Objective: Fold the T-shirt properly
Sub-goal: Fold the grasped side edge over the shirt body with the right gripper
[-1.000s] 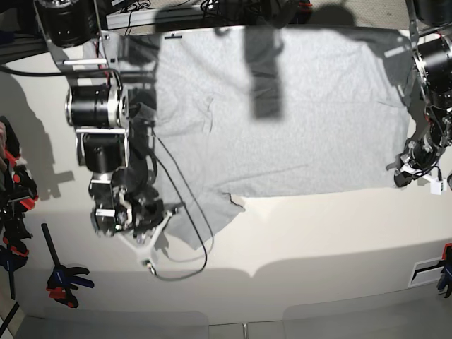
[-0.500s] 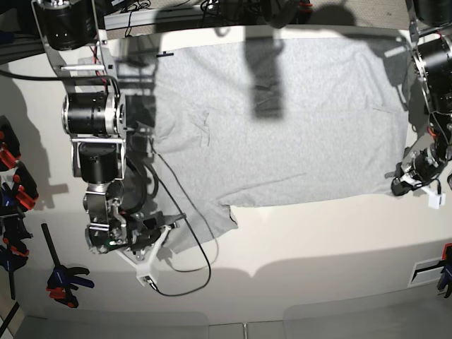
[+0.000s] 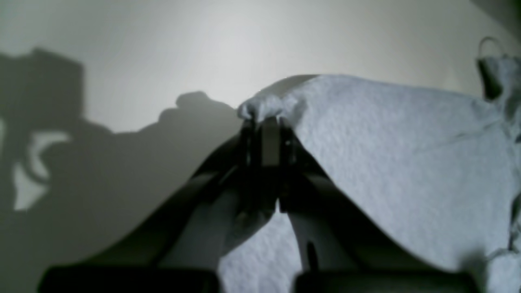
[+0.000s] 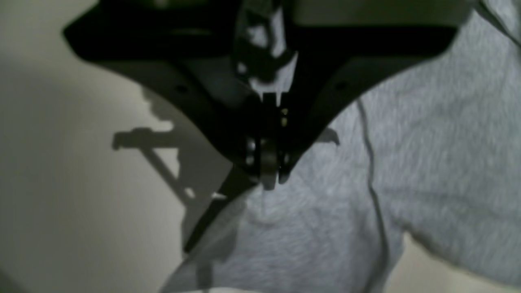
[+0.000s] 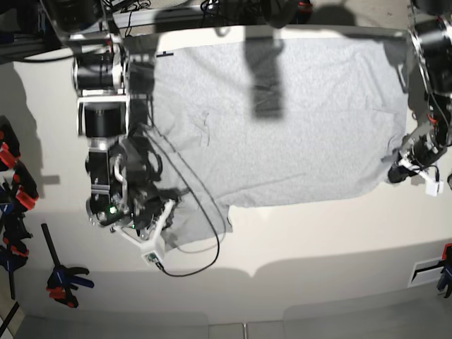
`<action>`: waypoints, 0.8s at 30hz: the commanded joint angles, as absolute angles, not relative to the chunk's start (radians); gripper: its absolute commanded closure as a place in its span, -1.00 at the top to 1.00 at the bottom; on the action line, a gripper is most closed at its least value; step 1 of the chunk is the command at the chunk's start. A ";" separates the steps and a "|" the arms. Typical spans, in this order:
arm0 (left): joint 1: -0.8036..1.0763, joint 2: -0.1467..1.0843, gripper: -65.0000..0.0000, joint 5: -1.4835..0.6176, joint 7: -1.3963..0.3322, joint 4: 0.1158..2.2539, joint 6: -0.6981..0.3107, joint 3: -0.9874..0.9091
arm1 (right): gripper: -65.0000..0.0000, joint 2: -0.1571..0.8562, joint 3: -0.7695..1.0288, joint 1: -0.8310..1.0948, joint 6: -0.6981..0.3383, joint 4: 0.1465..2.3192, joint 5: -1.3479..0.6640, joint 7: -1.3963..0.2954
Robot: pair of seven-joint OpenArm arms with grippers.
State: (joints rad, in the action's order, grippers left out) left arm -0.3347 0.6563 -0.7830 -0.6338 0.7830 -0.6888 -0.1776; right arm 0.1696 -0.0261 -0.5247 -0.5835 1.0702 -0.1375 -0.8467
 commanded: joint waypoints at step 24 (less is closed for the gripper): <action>0.036 0.682 -1.00 -0.873 -0.771 1.316 -0.629 -0.485 | -1.00 0.181 0.262 -0.134 -0.645 1.677 -0.377 -0.947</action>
State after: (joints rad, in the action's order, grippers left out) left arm 0.0486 0.6567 -0.8566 -0.7868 1.2987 -0.6285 -0.4732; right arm 0.1715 0.2584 -0.1131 -0.6334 1.6577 -0.3576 -0.9745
